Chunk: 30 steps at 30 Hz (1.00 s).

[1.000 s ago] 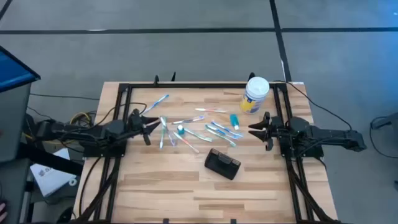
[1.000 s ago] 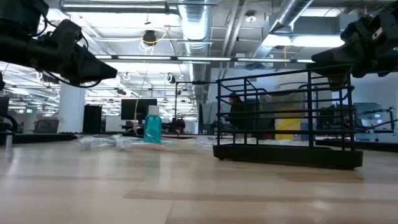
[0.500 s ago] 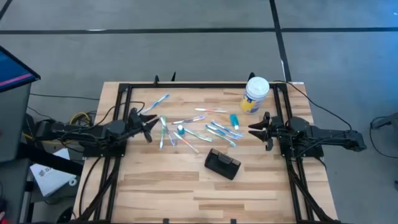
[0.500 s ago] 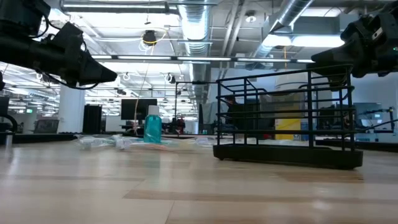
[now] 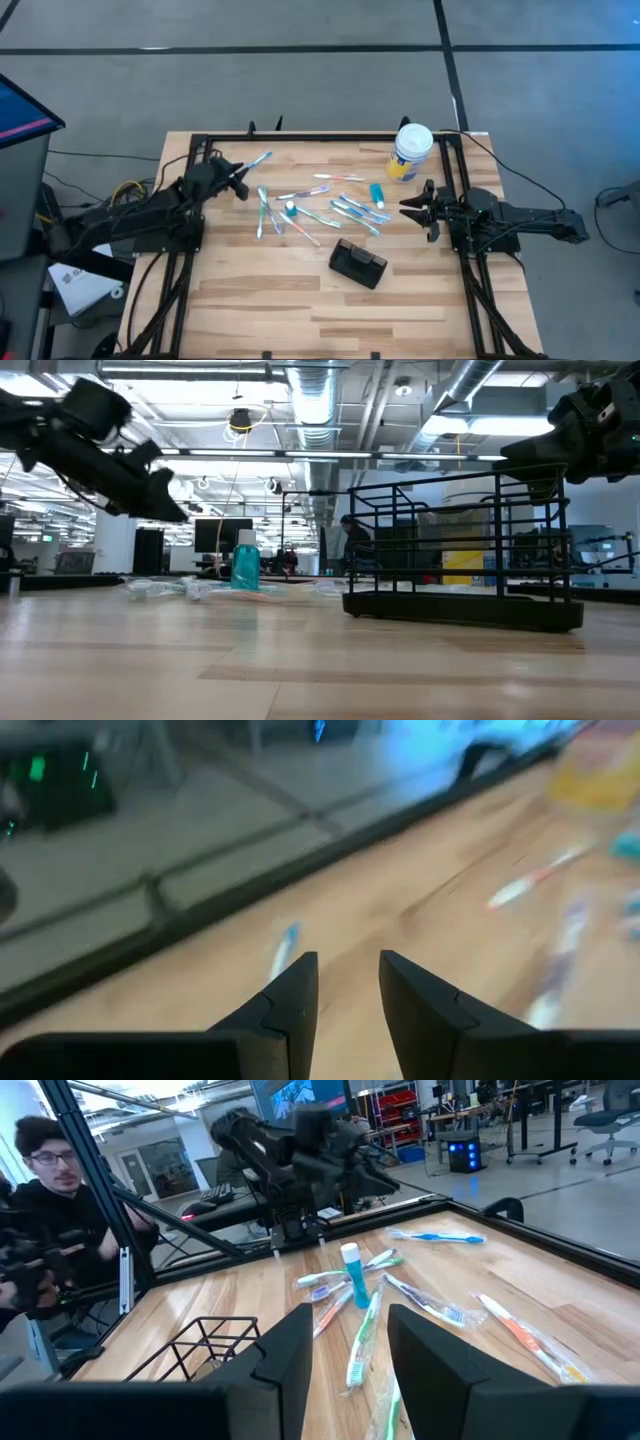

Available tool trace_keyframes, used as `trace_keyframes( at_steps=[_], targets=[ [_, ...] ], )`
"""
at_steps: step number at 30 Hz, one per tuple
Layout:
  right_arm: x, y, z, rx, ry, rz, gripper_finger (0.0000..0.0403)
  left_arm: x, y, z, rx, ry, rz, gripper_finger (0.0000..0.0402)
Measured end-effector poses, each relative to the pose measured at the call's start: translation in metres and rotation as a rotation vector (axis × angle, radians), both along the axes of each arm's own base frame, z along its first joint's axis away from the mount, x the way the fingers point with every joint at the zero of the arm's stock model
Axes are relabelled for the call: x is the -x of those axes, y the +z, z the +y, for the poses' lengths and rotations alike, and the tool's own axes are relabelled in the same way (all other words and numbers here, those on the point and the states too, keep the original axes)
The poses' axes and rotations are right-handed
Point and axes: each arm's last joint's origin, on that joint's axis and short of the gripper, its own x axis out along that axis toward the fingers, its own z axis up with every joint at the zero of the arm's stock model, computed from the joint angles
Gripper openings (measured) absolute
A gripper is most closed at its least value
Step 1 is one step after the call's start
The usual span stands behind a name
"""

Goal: Pick & Place toothbrushing station
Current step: Put the top blue toothbrush into the mesh organizer

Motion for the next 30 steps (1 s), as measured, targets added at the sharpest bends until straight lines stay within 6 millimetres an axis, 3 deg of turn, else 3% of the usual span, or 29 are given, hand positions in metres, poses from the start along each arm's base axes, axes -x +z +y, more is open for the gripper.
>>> trace_keyframes(
  at_steps=[7,14,20,24,30],
  targets=[
    [0.0,0.0,0.0,0.0,0.0,0.0,0.0124,-0.002,-0.013,0.027,0.127,0.039,0.138,0.0104],
    [0.0,0.0,0.0,-0.003,0.0,0.0,0.0124,-0.008,-0.016,0.034,0.163,0.028,0.227,0.0104],
    [0.0,0.0,0.0,-0.003,0.0,0.0,0.0124,-0.007,-0.001,0.04,0.264,0.077,0.351,0.0104],
    [0.0,0.0,0.0,-0.003,0.0,-0.001,0.0124,-0.01,0.01,0.045,0.272,0.092,0.313,0.0104],
    [0.0,0.0,0.0,-0.034,-0.001,-0.004,0.0124,-0.011,0.013,0.047,0.369,0.13,0.35,0.0104]
  ],
)
